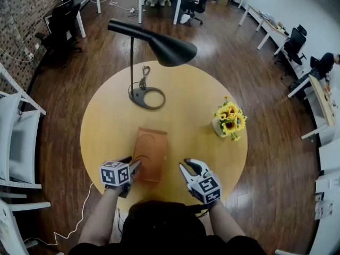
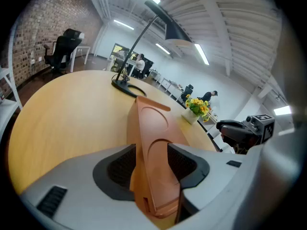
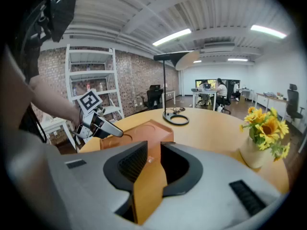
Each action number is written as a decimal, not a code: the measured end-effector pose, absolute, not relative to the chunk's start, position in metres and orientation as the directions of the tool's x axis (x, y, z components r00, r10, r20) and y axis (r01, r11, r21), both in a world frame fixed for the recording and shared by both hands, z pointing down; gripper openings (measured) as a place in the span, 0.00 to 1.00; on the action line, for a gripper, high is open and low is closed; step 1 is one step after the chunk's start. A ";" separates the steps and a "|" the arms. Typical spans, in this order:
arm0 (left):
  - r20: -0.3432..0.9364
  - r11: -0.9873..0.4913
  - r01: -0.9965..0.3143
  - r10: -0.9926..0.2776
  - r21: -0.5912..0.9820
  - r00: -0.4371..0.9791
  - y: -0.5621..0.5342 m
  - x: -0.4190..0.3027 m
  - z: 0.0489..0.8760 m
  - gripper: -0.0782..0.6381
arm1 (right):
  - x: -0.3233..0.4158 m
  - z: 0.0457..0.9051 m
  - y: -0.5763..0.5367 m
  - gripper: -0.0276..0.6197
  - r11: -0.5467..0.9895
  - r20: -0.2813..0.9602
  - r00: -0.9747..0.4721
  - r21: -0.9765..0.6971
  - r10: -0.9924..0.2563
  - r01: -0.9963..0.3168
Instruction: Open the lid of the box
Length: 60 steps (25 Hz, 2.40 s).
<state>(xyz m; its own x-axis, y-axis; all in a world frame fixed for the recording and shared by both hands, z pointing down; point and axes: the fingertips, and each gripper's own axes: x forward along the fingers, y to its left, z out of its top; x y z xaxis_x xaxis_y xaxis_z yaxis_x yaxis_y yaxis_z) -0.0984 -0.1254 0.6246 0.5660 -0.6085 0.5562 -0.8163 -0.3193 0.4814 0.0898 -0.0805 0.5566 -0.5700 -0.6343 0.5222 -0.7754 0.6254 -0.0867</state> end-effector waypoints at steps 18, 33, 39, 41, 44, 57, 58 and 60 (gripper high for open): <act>0.667 -0.241 -0.850 -0.535 0.468 0.518 -0.132 -0.096 0.633 0.39 | 0.035 0.678 -0.114 0.30 0.956 0.853 -0.464 0.122 -0.239 -0.268; 0.678 -0.242 -0.860 -0.535 0.449 0.504 -0.134 -0.099 0.635 0.39 | 0.049 0.683 -0.114 0.16 0.946 0.839 -0.478 0.123 -0.261 -0.300; 0.678 -0.242 -0.862 -0.538 0.445 0.501 -0.134 -0.097 0.637 0.39 | 0.072 0.686 -0.115 0.16 0.938 0.847 -0.457 0.126 -0.271 -0.322; 0.679 -0.237 -0.864 -0.540 0.444 0.497 -0.135 -0.099 0.637 0.39 | 0.084 0.690 -0.113 0.16 0.933 0.853 -0.446 0.117 -0.270 -0.341; 0.678 -0.230 -0.864 -0.543 0.448 0.495 -0.136 -0.100 0.637 0.39 | 0.102 0.691 -0.111 0.16 0.924 0.862 -0.423 0.120 -0.278 -0.363; 0.675 -0.217 -0.868 -0.556 0.446 0.486 -0.137 -0.101 0.639 0.39 | 0.151 0.697 -0.107 0.16 0.877 0.873 -0.359 0.144 -0.331 -0.458; 0.675 -0.219 -0.869 -0.556 0.444 0.485 -0.137 -0.101 0.639 0.39 | 0.150 0.696 -0.108 0.16 0.875 0.872 -0.349 0.162 -0.343 -0.456; 0.673 -0.221 -0.869 -0.559 0.442 0.484 -0.137 -0.100 0.640 0.39 | 0.152 0.697 -0.110 0.16 0.862 0.869 -0.331 0.186 -0.369 -0.472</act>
